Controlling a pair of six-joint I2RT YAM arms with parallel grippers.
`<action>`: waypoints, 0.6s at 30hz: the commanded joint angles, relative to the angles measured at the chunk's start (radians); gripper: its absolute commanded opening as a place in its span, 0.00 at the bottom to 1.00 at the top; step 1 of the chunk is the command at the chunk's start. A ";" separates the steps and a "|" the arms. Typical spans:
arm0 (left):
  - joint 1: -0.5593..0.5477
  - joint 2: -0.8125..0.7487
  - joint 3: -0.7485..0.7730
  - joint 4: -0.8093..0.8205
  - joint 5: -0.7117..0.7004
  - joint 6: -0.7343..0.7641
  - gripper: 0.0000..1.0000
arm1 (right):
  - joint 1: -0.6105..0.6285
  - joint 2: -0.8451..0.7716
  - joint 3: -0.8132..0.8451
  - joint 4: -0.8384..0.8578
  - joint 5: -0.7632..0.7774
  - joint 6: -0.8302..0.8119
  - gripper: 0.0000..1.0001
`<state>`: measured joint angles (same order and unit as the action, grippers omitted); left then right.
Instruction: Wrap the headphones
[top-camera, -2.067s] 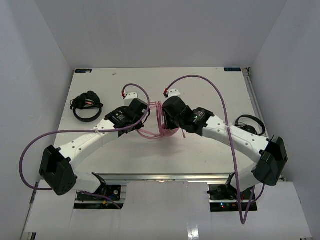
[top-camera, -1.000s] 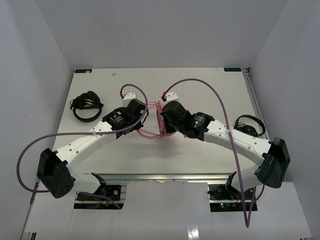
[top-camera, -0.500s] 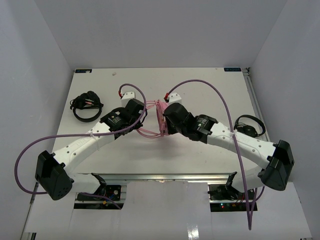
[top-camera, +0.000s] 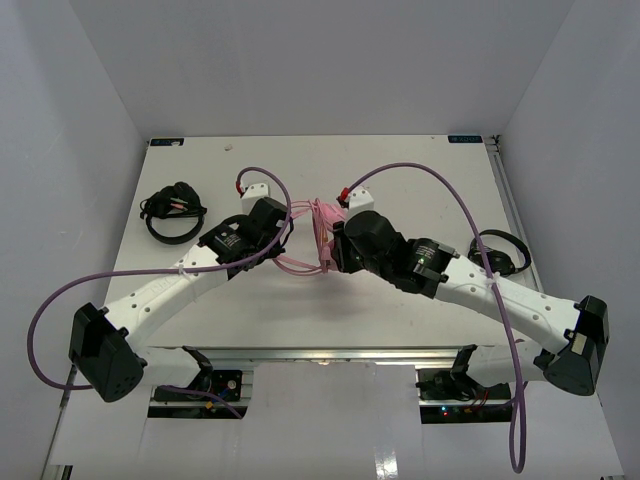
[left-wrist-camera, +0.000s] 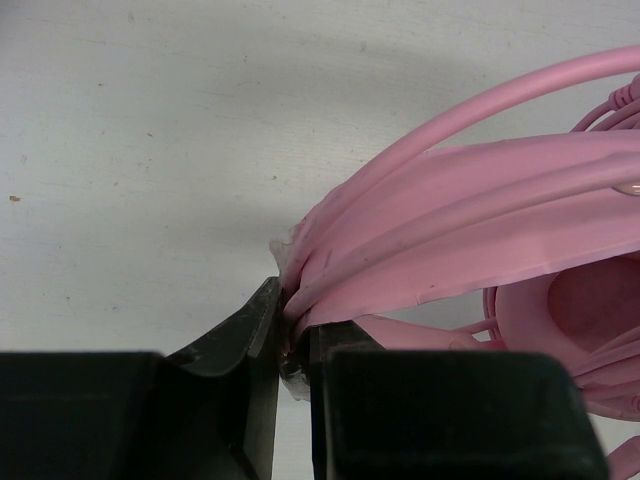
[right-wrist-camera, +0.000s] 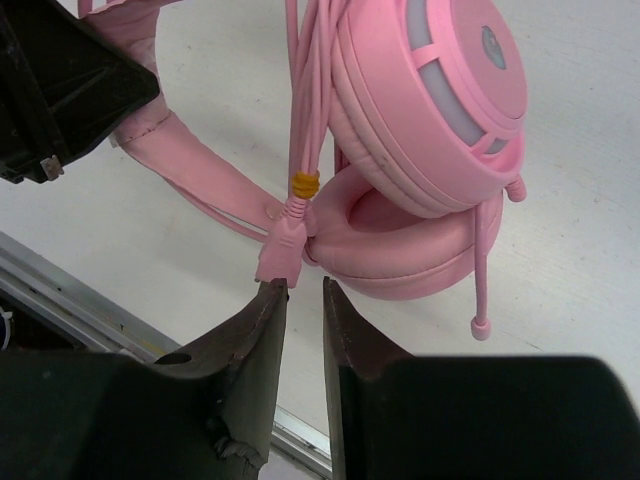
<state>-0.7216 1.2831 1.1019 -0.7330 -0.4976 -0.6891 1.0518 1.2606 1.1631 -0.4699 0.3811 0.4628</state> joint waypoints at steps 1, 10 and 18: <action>0.005 -0.071 0.018 0.084 0.004 -0.043 0.00 | 0.015 -0.011 -0.003 0.085 -0.015 -0.009 0.28; 0.005 -0.083 0.015 0.087 0.013 -0.044 0.00 | 0.021 0.054 -0.005 0.112 0.000 -0.010 0.27; 0.005 -0.115 0.009 0.091 0.028 -0.044 0.00 | 0.021 0.100 -0.019 0.112 0.084 -0.001 0.21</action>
<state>-0.7216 1.2461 1.0956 -0.7329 -0.4952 -0.6891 1.0676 1.3544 1.1568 -0.3910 0.3924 0.4613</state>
